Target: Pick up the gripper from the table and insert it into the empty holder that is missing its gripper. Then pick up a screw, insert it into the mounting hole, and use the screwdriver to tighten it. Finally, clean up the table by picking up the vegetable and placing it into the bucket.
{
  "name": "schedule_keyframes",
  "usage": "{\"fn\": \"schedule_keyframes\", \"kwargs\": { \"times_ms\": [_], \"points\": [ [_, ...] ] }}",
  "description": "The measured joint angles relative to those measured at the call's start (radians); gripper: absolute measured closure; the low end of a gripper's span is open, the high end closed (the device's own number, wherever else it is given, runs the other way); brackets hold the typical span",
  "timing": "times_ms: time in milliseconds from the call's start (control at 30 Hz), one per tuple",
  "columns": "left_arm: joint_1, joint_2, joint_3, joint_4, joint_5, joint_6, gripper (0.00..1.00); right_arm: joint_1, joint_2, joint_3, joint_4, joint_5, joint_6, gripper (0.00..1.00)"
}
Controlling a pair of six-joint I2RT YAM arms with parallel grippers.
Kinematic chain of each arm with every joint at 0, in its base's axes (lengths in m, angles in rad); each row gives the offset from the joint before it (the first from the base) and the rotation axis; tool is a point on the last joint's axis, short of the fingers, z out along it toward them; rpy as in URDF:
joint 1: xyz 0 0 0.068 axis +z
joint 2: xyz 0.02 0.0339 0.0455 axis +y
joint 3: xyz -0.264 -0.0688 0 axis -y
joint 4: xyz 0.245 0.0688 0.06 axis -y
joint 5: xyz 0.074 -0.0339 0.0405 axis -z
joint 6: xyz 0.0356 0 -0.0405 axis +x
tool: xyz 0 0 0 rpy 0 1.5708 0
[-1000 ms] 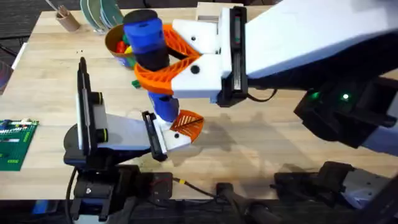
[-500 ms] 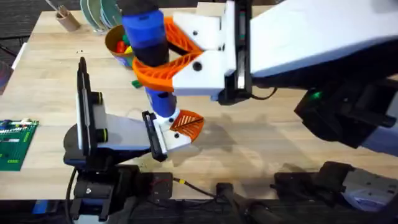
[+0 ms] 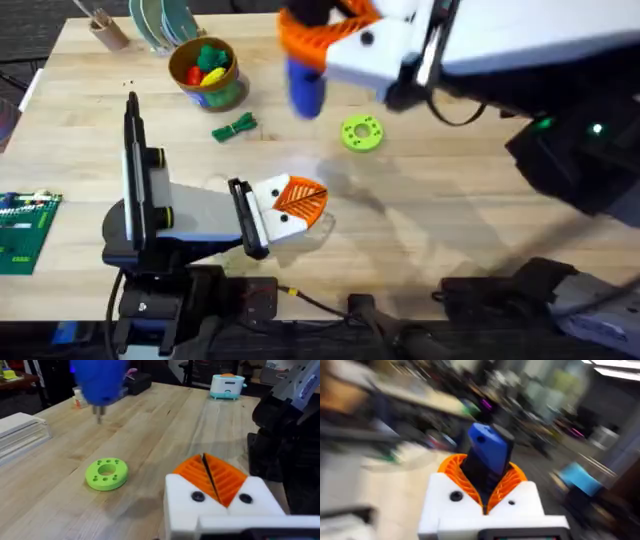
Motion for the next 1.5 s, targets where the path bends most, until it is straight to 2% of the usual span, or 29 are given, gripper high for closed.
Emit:
{"fn": "schedule_keyframes", "kwargs": {
  "times_ms": [200,333,467,733,900,1033,1067,1200,1267,1333,1500],
  "points": [
    [0.000,0.000,0.000,0.000,0.000,0.000,0.988,-0.205,0.066,0.000,-0.224,0.184,-0.305,0.975],
    [0.000,0.000,0.000,0.000,0.000,0.000,0.988,-0.330,0.202,0.000,-0.261,0.311,-0.493,0.975],
    [0.000,0.000,0.000,0.000,0.000,0.000,0.988,-0.405,0.343,0.014,-0.277,0.390,-0.650,0.975],
    [0.000,0.000,0.000,0.000,0.000,0.000,0.988,-0.396,0.587,0.154,-0.278,0.566,-0.986,0.975],
    [0.000,0.000,0.000,0.000,0.000,0.000,0.988,-0.361,0.664,0.167,-0.382,0.606,-1.069,0.975],
    [0.000,0.000,0.000,0.000,0.000,0.000,0.988,-0.335,0.671,0.167,-0.465,0.624,-1.091,0.969],
    [0.000,0.000,0.000,0.000,0.000,0.000,0.988,-0.332,0.671,0.168,-0.474,0.626,-1.081,0.904],
    [0.000,0.000,0.000,0.000,0.000,0.000,0.988,-0.332,0.671,0.168,-0.492,0.628,-1.011,0.307],
    [0.000,0.000,0.000,0.000,0.000,0.000,0.988,-0.332,0.671,0.171,-0.484,0.636,-0.976,0.053],
    [0.000,0.000,0.000,0.000,0.000,0.000,0.988,-0.331,0.671,0.178,-0.483,0.637,-0.932,0.015],
    [0.000,0.000,0.000,0.000,0.000,0.000,0.988,-0.303,0.668,0.179,-0.489,0.658,-0.804,0.010]
  ]
}}
